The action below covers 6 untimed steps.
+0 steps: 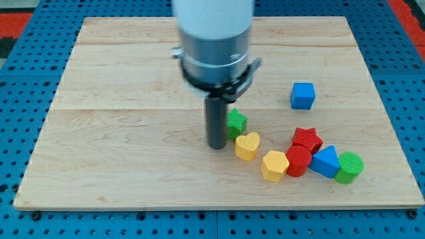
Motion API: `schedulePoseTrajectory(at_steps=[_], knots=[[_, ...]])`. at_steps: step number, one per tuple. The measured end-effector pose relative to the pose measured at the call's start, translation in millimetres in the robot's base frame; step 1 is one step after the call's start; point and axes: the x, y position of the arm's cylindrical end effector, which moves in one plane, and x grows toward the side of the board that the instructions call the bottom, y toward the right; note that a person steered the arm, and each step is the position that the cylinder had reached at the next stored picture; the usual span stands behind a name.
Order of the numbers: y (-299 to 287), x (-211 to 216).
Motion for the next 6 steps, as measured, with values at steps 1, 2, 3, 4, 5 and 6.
schedulePoseTrajectory(at_steps=[1,2,3,4,5,6], knots=[[11.6,-20.6],[50.6,-74.6],[109.9,-113.2],[119.7,-122.3],[119.7,-122.9],[183.9,-139.0]])
